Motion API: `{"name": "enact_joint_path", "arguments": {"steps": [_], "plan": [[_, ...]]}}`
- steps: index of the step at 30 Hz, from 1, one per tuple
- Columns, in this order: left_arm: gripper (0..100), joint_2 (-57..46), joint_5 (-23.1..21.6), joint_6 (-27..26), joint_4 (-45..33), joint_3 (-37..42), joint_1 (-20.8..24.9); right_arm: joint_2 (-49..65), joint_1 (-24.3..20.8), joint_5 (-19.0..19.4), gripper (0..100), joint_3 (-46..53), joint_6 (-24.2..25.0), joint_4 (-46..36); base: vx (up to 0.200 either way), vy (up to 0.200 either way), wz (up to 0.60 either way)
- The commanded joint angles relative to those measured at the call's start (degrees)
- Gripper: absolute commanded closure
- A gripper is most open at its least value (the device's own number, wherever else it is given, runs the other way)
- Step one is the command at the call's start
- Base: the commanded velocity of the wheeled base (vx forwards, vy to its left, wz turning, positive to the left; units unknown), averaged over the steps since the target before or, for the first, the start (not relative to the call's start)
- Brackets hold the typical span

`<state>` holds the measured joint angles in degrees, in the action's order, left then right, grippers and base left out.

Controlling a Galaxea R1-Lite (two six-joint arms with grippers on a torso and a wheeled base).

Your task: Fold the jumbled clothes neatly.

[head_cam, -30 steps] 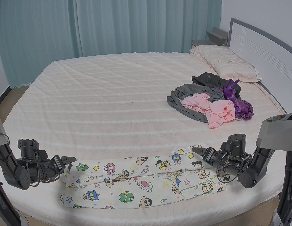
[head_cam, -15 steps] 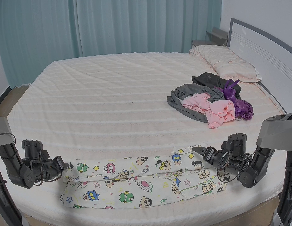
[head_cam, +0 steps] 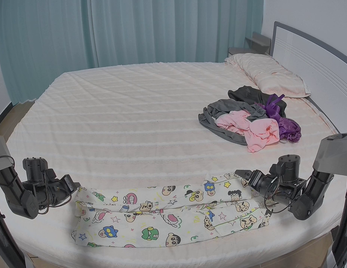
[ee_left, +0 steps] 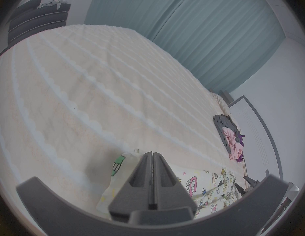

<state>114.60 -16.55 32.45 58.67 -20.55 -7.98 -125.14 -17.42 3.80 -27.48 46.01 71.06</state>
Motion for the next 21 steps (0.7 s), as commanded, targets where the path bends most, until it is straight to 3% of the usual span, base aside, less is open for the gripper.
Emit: {"name": "enact_joint_path", "arguments": {"steps": [1, 21], "plan": [[100, -1.2, 0.0, 0.3, -0.1, -1.9, 0.0, 3.7, 1.9, -0.2, 0, 1.4, -0.1, -1.1, 0.0, 0.0, 0.0], [100, -1.3, 0.1, 0.3, -0.4, -2.6, 0.1, -1.7, -1.6, -0.6, 0, 1.1, -0.2, -6.9, 0.0, 0.0, 0.0]]}}
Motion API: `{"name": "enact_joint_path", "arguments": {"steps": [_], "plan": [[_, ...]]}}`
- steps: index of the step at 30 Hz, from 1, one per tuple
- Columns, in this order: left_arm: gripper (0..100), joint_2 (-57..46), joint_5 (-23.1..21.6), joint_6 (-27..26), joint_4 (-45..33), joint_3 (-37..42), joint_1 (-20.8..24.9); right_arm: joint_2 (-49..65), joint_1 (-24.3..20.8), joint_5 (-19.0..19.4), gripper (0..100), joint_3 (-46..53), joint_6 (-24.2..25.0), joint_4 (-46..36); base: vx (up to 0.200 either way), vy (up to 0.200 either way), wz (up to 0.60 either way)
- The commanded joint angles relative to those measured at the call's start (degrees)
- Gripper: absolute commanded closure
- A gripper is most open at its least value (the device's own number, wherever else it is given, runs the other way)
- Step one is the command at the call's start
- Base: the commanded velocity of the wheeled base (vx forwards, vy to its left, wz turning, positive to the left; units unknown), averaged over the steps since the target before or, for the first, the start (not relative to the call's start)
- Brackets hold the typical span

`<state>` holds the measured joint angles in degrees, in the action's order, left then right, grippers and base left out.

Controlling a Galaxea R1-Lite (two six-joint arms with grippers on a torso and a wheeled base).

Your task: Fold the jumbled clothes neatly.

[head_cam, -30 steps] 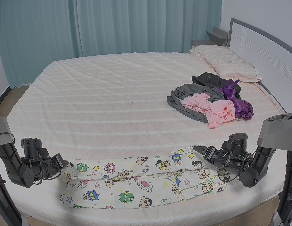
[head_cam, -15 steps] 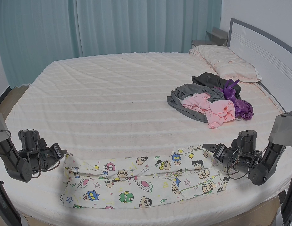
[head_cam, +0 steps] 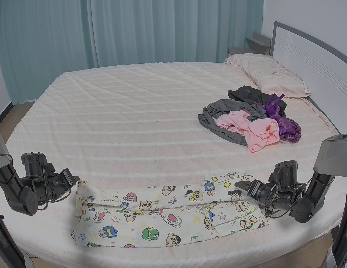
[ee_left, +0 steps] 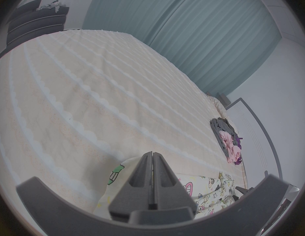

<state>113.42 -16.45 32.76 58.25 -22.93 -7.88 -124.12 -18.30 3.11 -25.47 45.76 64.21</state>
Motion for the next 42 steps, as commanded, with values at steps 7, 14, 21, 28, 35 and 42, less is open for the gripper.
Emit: {"name": "enact_joint_path", "arguments": {"steps": [7, 14, 21, 28, 35, 42], "plan": [[100, -0.1, 0.1, 0.0, 0.0, -0.3, -0.1, -3.2, -0.5, -0.2, 100, -2.0, 0.2, 0.0, 0.0, 0.0, 0.0], [100, 0.0, 0.1, 0.0, 0.1, -1.2, -0.2, -0.8, 0.7, -0.6, 100, -1.0, 0.4, 0.7, 0.0, 0.0, 0.0], [100, 0.7, 0.1, 0.0, 0.1, -1.6, -0.3, 1.6, 1.4, -0.6, 100, 0.2, 0.5, 0.7, 0.0, 0.0, 0.0], [100, 2.8, 0.1, 0.0, 0.2, -1.6, -0.4, 0.8, 0.8, -0.6, 100, 2.1, 0.2, 1.1, 0.0, 0.0, 0.0], [100, 3.7, 0.1, 0.0, -0.3, -1.4, -0.5, 0.9, 0.7, -0.6, 100, 3.7, -0.2, 1.1, 0.0, 0.0, 0.0], [0, 3.2, 0.4, 0.0, -2.2, -1.9, -1.6, 2.2, 1.2, -0.6, 0, 3.8, -0.9, 1.1, 0.0, 0.0, 0.0]]}}
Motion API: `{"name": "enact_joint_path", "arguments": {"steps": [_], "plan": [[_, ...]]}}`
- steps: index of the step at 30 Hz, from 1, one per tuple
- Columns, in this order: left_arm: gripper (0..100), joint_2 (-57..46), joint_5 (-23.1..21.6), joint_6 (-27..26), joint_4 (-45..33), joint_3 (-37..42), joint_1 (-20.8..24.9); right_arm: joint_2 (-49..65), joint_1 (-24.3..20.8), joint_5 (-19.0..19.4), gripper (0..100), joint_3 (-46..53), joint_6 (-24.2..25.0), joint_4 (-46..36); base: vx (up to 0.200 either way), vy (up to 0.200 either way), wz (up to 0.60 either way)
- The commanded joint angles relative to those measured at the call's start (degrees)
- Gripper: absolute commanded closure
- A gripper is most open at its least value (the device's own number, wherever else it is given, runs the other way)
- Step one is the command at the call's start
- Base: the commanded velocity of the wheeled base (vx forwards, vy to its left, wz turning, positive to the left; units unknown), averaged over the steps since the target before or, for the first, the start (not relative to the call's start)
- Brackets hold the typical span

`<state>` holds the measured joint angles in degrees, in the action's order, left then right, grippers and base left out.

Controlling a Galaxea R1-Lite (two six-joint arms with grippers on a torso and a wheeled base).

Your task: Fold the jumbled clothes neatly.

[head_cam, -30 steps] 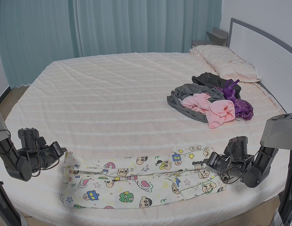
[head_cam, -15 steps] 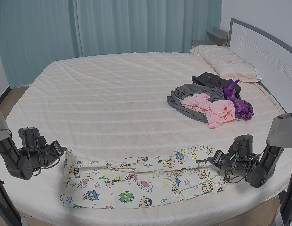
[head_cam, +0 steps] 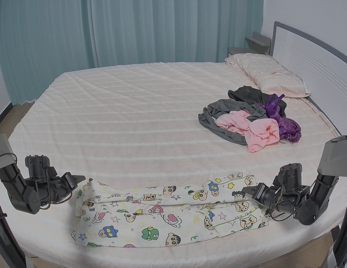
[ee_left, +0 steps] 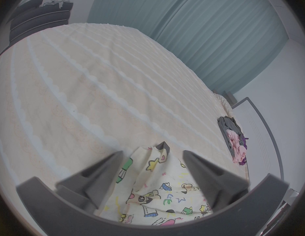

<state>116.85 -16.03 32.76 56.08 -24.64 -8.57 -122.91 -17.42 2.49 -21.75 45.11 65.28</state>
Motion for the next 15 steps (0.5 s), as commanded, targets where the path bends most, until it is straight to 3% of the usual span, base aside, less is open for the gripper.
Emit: {"name": "enact_joint_path", "arguments": {"steps": [1, 6, 12, 15], "plan": [[0, -0.2, 0.0, 0.0, 0.0, -0.2, -1.0, 1.2, 0.4, 0.0, 0, 0.0, -0.2, -0.1, 0.0, 0.0, 0.0], [0, -3.6, -0.1, -0.2, -1.8, 0.9, -1.9, 5.1, 0.6, 0.0, 0, 1.2, -0.2, -0.7, 0.0, 0.0, 0.0], [0, -6.7, -3.3, -1.1, -6.6, 2.2, 0.1, 6.5, 0.5, 0.1, 0, 3.9, 0.2, 0.1, 0.0, 0.0, 0.0], [0, -4.5, -3.7, -9.0, -6.9, 3.3, 1.3, 6.5, 0.6, 0.1, 0, 4.8, 0.5, 0.2, 0.0, 0.0, 0.0]]}}
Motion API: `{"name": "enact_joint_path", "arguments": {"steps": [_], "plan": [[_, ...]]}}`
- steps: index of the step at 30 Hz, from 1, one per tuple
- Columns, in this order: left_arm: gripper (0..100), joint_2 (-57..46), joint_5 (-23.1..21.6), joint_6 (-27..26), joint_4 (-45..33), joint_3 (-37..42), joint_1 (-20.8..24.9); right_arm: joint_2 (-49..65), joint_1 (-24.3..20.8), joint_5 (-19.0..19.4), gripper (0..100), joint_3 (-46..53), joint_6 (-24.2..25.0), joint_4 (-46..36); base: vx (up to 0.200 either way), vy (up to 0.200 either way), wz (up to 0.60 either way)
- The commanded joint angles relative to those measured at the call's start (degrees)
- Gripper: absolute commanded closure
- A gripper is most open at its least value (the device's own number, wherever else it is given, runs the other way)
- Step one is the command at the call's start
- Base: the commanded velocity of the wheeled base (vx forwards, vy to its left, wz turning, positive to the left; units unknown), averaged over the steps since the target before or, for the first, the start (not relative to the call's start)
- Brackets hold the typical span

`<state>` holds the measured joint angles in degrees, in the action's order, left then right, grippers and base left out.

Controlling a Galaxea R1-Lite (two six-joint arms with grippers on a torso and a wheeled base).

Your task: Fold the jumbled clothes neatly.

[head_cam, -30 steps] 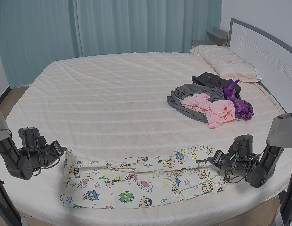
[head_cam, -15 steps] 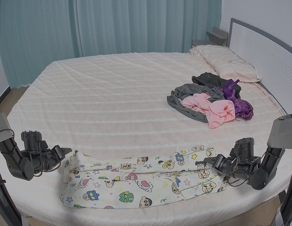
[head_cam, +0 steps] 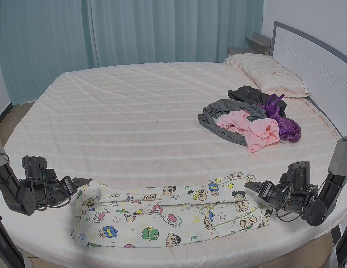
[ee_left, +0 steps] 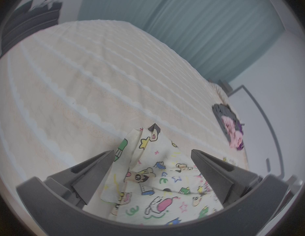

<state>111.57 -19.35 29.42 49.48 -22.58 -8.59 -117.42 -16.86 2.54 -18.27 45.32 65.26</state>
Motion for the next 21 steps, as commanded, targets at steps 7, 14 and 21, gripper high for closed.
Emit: {"name": "enact_joint_path", "arguments": {"steps": [7, 14, 21], "plan": [[0, 6.1, 4.1, -16.6, -0.4, 1.8, 2.9, 1.1, -0.3, 0.1, 0, 1.4, 0.3, 0.2, 0.0, 0.0, 0.0], [0, 6.7, 4.9, -18.1, 0.1, 2.4, 2.9, 0.9, -0.5, 0.2, 0, 1.4, 0.4, 0.2, 0.0, 0.0, 0.0], [0, 7.1, 4.8, -18.1, 0.2, 1.7, 4.2, 0.9, -0.5, 0.2, 0, 1.8, 0.4, 0.2, 0.0, 0.0, 0.0]]}}
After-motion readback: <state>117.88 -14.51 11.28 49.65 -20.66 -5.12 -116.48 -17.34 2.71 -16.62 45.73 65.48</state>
